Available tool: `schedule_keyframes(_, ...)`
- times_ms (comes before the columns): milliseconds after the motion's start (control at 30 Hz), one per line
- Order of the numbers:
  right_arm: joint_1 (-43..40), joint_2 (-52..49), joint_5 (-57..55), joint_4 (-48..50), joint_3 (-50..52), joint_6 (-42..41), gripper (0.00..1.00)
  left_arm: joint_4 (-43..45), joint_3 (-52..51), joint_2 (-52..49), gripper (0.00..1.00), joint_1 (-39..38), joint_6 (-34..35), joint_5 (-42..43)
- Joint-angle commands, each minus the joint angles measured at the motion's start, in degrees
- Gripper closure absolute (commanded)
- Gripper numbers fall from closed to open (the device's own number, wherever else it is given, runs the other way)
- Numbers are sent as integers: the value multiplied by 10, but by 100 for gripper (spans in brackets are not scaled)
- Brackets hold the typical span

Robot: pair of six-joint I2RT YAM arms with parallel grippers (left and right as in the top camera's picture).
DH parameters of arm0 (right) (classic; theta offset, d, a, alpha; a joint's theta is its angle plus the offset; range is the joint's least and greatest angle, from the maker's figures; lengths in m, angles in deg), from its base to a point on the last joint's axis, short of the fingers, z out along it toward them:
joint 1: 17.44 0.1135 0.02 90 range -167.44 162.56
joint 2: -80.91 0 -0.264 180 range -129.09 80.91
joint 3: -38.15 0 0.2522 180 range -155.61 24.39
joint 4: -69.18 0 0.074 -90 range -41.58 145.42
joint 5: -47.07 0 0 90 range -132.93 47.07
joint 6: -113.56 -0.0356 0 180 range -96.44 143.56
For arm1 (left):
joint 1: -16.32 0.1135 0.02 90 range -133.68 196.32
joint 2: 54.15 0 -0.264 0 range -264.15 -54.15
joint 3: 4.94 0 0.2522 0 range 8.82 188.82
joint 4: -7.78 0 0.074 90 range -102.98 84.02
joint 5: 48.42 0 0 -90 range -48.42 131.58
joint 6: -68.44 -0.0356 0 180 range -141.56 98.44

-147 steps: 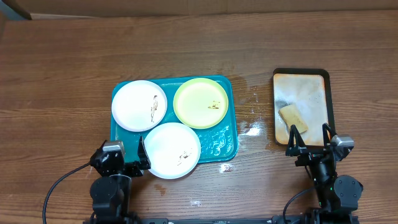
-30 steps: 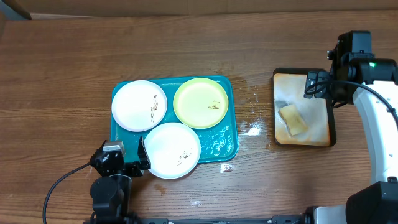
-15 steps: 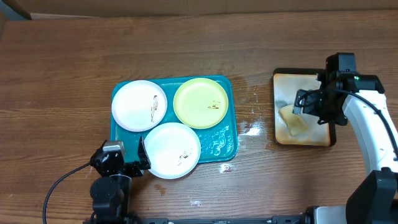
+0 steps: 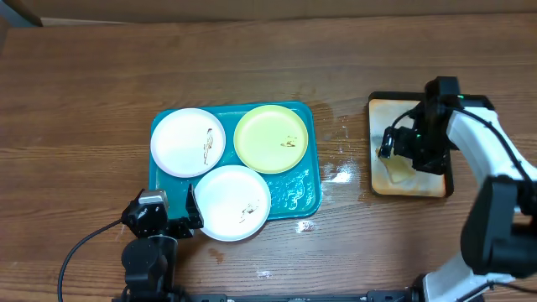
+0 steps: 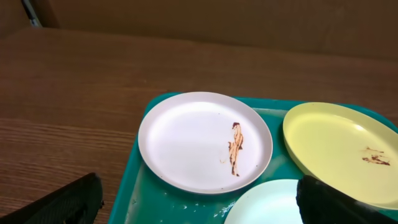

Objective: Clean dirty plates on tray and stack at the side
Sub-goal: 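Move the right gripper over the beige sponge on the metal tray, then lower the right gripper and grasp the beige sponge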

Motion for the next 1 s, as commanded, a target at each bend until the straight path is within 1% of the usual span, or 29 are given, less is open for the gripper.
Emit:
schedule_keyframes(0,-2,-6,3,6,1,-1,12,3,-3,7,0,3,3,3)
schedule_keyframes(33,-2,-6,3,9,1,-1,18,3,-3,7,0,3,3,3)
schedule_keyframes(133,-2,-6,3,13,1,-1,21,3,-3,7,0,3,3,3)
schedule_keyframes(200,-2,-6,3,15,1,-1,26,3,-3,7,0,3,3,3)
schedule_keyframes(233,-2,-6,3,17,1,-1,25,3,-3,7,0,3,3,3)
schedule_keyframes(300,-2,-6,-1,20,1,-2,9,3,-3,7,0,3,3,3)
schedule_keyframes(333,-2,-6,-2,22,1,-2,6,3,-3,7,0,3,3,3)
schedule_keyframes(867,-2,-14,-29,43,4,-14,4,3,-3,7,0,3,3,3)
schedule_keyframes(967,-2,-28,-28,49,4,-14,7,3,-3,7,0,3,3,3)
